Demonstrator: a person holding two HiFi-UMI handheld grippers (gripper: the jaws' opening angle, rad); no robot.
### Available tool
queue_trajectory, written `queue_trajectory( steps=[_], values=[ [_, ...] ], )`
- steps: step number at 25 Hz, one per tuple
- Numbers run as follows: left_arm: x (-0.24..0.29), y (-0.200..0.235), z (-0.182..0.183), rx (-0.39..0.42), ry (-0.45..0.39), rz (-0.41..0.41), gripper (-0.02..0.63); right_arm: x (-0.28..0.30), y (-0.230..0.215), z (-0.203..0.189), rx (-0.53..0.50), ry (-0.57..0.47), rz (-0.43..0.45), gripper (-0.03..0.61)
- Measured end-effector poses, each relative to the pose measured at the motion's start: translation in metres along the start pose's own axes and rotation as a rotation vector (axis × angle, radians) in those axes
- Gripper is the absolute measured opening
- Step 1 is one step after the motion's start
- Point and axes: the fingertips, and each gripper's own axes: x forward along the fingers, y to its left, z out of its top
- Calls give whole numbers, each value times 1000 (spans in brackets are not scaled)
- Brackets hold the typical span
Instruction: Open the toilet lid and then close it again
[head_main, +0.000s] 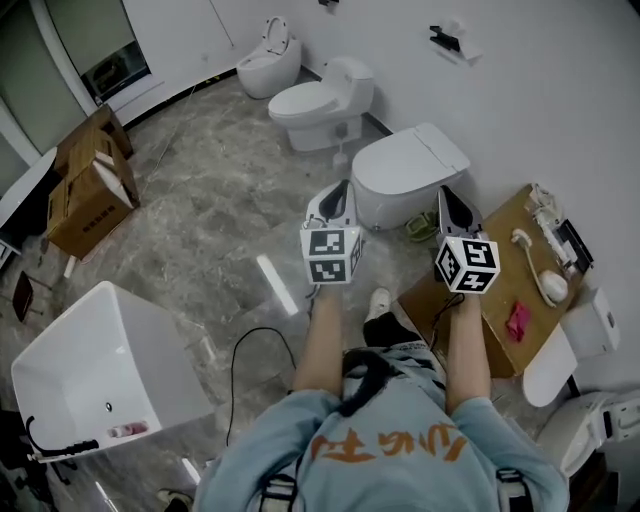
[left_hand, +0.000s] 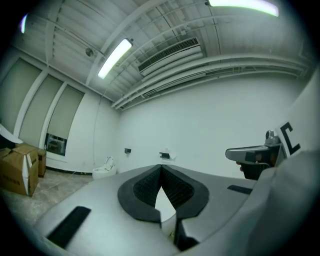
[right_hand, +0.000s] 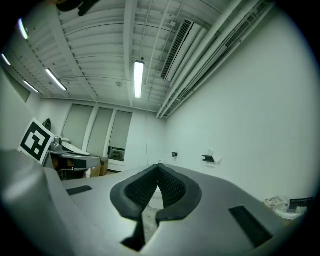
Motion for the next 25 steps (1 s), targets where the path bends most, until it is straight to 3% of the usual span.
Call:
queue_trajectory(
  steps=[3,8,15,19,25],
  values=[
    [8,19,10,53,-17,-1,23,25,5,5,15,-39,31,12],
    [28,67,19,86,-33,94,23,64,-3,-4,29,-82,50,12],
    [126,59,10,140,-10,9,23,133,-81,-15,117,-121,-18,12],
    [185,49,-7,133,4,-61,23,173,-119,-36,156,-115,-64,12],
    [290,63,-42,111,43,-85,23,279,-168,-71,170,-92,-70,12]
  ],
)
